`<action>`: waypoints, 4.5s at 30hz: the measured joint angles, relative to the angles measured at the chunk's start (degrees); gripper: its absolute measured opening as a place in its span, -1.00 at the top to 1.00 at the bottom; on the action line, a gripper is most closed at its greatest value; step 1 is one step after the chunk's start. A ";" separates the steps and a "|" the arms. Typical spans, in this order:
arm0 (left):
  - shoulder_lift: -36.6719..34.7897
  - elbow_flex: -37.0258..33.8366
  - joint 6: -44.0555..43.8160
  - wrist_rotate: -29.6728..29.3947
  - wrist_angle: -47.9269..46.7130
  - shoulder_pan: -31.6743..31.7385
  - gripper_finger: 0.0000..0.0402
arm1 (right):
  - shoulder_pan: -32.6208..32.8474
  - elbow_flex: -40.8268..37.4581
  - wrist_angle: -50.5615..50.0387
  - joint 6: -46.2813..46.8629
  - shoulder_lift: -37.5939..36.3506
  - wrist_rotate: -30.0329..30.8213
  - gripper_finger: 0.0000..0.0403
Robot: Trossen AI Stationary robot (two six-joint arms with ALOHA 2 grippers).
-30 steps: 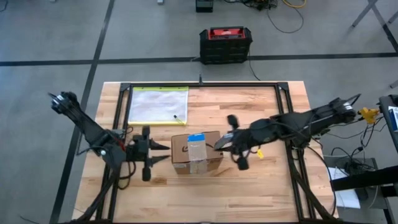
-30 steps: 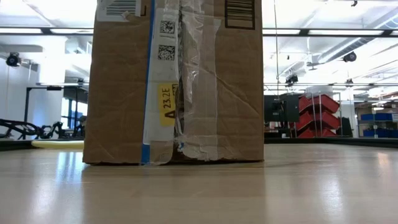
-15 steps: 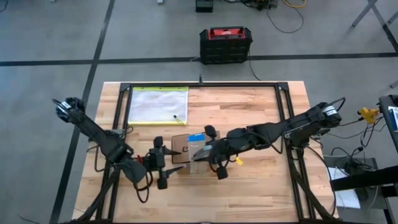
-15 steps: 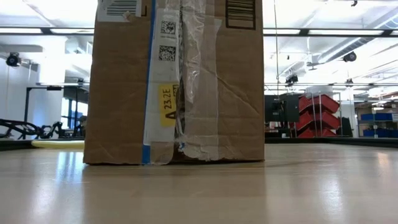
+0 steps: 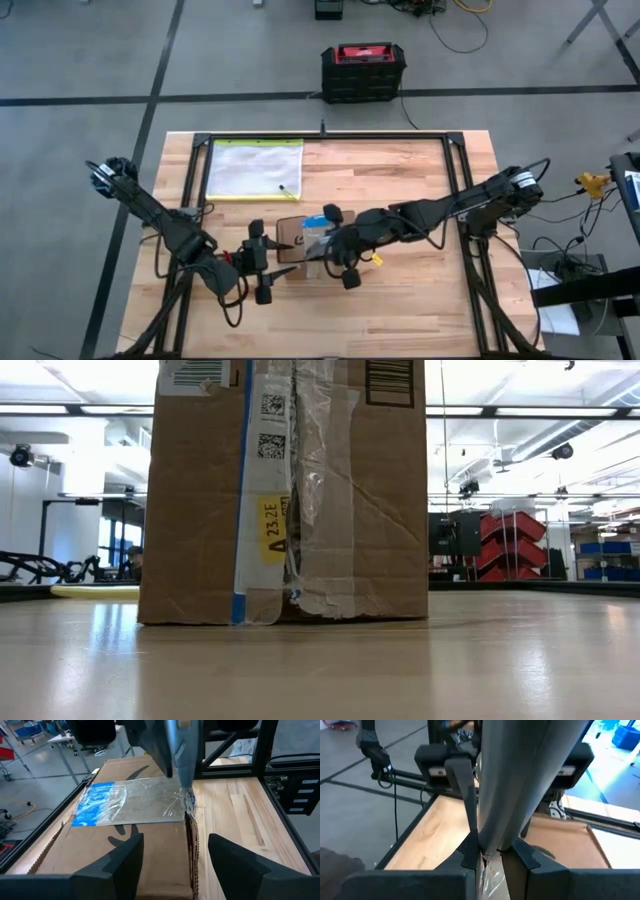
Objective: Unpack boxes
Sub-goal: Open the box using the gray cutter
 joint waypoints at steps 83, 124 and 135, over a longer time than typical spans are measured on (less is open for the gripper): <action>1.33 -0.13 -0.29 0.59 -1.95 0.15 -0.02 | 1.57 0.35 -5.14 11.07 0.29 3.09 0.82; 3.43 -0.44 0.74 0.98 -1.86 0.20 0.01 | -2.03 0.33 -13.00 6.68 -3.83 -3.04 0.82; 3.43 -0.46 0.75 0.61 -1.86 0.33 0.04 | -2.98 0.33 -12.58 7.31 -3.48 -6.66 0.82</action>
